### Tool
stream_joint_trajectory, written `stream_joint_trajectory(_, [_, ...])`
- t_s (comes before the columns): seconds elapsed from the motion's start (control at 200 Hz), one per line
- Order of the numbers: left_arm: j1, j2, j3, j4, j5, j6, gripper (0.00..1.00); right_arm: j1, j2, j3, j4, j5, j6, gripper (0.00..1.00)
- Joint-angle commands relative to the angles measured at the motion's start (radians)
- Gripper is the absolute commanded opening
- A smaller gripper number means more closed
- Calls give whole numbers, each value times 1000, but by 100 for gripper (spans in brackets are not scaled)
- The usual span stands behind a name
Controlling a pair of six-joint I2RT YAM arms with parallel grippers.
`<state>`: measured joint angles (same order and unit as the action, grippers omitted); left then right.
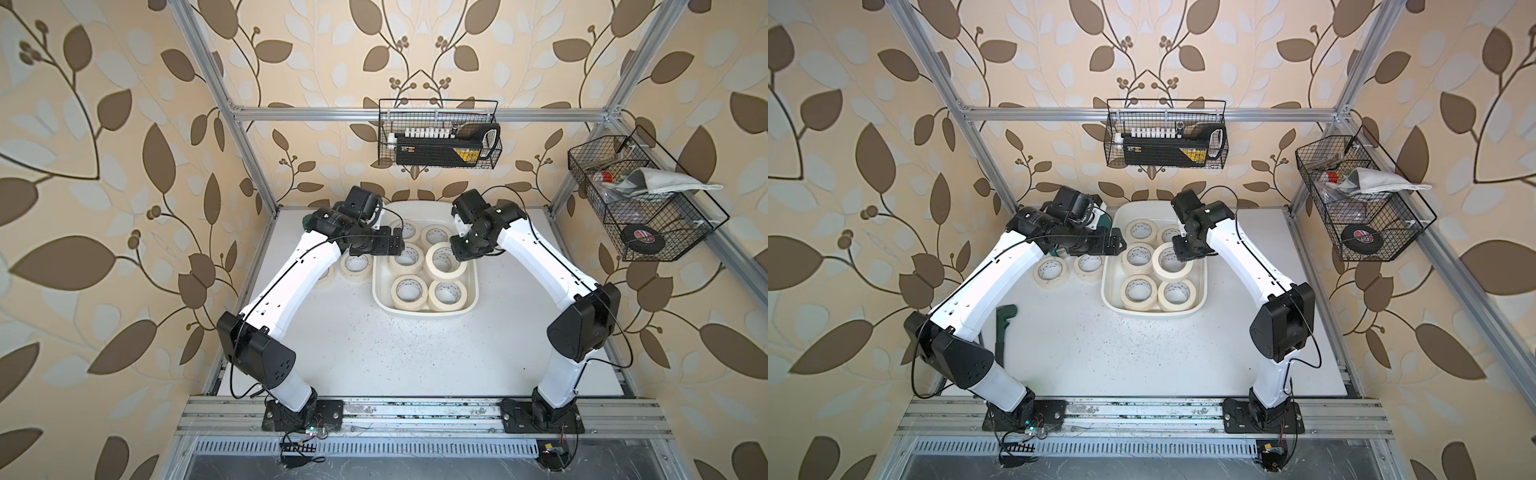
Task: Take out the art tape in the storage box
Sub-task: Pick up the art tape from the storage box.
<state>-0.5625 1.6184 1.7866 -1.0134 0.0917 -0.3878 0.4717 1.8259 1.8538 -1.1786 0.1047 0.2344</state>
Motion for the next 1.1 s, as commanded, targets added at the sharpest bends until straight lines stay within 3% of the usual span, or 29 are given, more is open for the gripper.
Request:
stream_joint_trajectory(0.0, [-63, 34, 65, -56, -109, 29, 99, 38, -52, -31, 0, 15, 54, 0])
stream_joint_trajectory(0.24, [-165, 106, 99, -38, -130, 14, 95, 85, -78, -54, 5, 17, 86, 0])
stream_joint_trajectory(0.625, [-194, 195, 65, 22, -103, -13, 85, 91, -101, -76, -3, 20, 107, 0])
stream_joint_trajectory(0.845, [-200, 240, 73, 38, -99, -25, 76, 97, -100, -82, -6, 17, 113, 0])
stream_joint_trajectory(1.095, [-203, 270, 61, 61, -101, -39, 57, 100, -101, -90, -3, 9, 121, 0])
